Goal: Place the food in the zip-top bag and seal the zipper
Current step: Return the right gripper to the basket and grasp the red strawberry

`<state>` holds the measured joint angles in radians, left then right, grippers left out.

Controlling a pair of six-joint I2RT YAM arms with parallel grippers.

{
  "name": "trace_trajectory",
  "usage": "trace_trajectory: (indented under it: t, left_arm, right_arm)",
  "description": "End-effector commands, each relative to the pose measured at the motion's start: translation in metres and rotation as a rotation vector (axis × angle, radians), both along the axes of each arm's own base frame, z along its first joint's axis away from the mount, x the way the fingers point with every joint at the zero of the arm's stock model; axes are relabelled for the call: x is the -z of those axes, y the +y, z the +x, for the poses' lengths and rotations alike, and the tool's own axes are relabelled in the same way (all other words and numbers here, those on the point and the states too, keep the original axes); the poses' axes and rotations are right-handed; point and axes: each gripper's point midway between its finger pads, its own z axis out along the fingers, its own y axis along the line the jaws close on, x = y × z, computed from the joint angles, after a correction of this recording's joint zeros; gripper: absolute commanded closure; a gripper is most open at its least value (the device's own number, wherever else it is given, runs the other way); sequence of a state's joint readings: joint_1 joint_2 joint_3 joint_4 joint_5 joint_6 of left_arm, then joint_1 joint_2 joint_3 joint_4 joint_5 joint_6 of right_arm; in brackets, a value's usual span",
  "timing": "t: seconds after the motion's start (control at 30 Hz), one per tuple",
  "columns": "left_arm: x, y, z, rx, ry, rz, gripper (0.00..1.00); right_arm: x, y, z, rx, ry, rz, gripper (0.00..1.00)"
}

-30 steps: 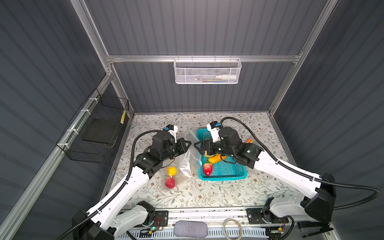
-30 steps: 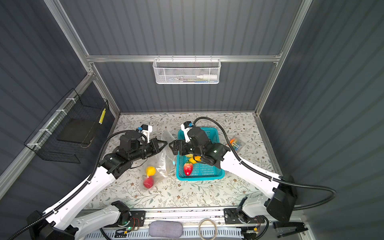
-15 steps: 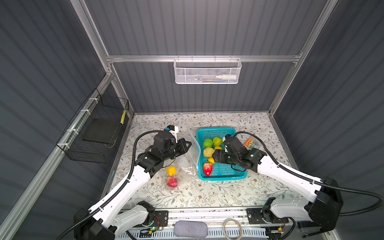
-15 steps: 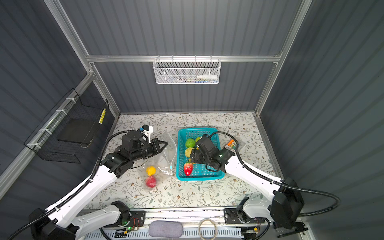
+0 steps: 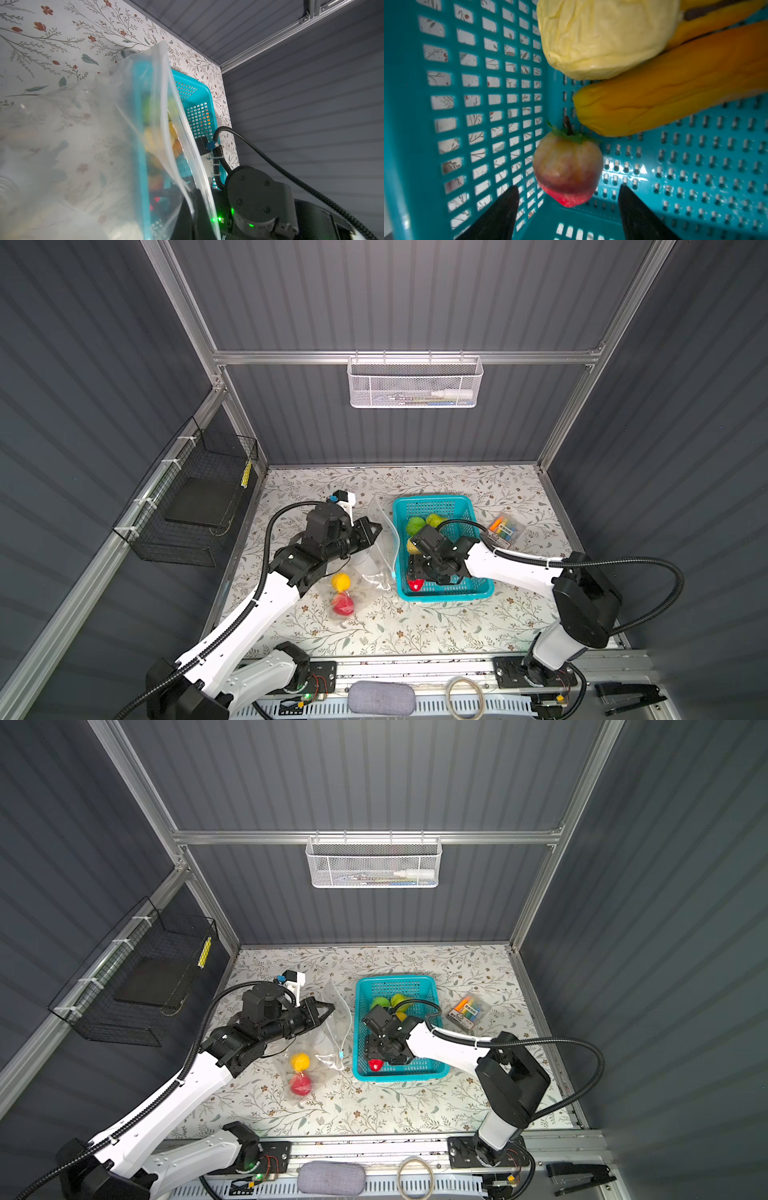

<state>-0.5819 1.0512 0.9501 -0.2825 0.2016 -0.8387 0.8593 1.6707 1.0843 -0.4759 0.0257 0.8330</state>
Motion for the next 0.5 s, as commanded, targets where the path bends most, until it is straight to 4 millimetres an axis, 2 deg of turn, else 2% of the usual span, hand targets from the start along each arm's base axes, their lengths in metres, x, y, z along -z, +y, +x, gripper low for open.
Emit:
trace_trajectory:
  t: [0.0, 0.27, 0.47]
  left_arm:
    - [0.008, 0.004, -0.006, 0.01, -0.001, 0.037, 1.0]
    - [0.007, 0.009, -0.009, -0.003, -0.005, 0.049, 1.0]
    - [0.008, 0.011, -0.009, -0.011, -0.002, 0.054, 1.0]
  right_arm:
    - [-0.001, 0.005, 0.006, 0.009, -0.011, -0.022, 0.22]
    - [0.021, -0.012, 0.005, -0.027, 0.003, -0.177, 0.26]
    - [0.025, -0.039, 0.002, -0.038, -0.016, -0.297, 0.25]
